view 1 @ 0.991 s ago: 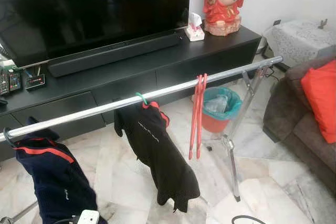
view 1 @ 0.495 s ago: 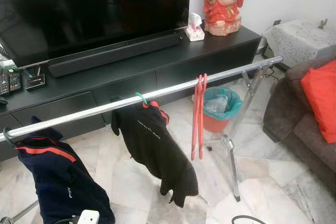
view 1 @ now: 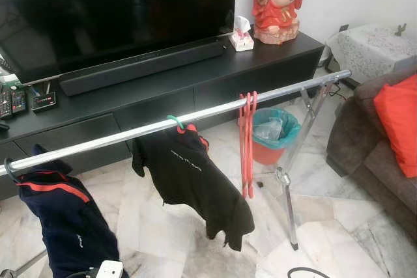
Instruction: Hang hanger
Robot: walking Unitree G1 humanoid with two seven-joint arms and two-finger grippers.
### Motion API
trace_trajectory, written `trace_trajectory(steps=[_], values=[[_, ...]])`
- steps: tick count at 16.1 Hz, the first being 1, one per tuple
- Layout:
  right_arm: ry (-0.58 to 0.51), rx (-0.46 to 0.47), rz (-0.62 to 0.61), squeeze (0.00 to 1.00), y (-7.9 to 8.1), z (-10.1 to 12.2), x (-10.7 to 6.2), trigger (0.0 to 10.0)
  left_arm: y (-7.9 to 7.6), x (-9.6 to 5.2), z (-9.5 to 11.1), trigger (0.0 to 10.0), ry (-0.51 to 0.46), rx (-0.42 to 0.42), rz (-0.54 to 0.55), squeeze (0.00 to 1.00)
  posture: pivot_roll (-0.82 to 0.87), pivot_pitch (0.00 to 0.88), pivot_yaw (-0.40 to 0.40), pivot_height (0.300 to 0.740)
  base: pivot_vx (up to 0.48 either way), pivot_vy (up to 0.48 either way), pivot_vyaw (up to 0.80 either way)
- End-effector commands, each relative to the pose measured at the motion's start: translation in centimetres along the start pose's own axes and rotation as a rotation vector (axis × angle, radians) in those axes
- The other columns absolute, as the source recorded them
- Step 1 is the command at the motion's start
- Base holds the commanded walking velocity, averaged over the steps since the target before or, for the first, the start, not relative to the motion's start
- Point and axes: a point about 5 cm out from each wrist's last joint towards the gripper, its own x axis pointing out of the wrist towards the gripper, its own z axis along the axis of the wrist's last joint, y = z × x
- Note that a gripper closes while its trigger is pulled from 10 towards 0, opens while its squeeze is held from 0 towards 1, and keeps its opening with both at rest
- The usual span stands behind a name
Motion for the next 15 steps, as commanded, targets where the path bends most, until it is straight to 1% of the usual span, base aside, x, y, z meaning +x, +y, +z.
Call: trace_trajectory(steps=[1,13,15], values=[[-0.102,0.013,0.043,0.00,4.42,4.73,0.99,10.0,0.72,-0.02,0.94,10.0,0.007,0.087,0.017,0.00,-0.08,0.000,0.072,0.740,0.000,0.000,0.00],[-0.111,0.032,0.032,0.00,4.25,4.66,0.96,10.0,0.62,-0.01,0.85,10.0,0.007,0.082,0.015,0.00,-0.07,0.000,0.065,0.740,0.000,0.000,0.00],[-0.117,0.058,0.024,0.00,4.24,4.63,0.95,10.0,0.62,-0.01,0.84,10.0,0.007,0.080,0.014,0.00,-0.07,0.000,0.066,0.740,0.000,0.000,0.00]])
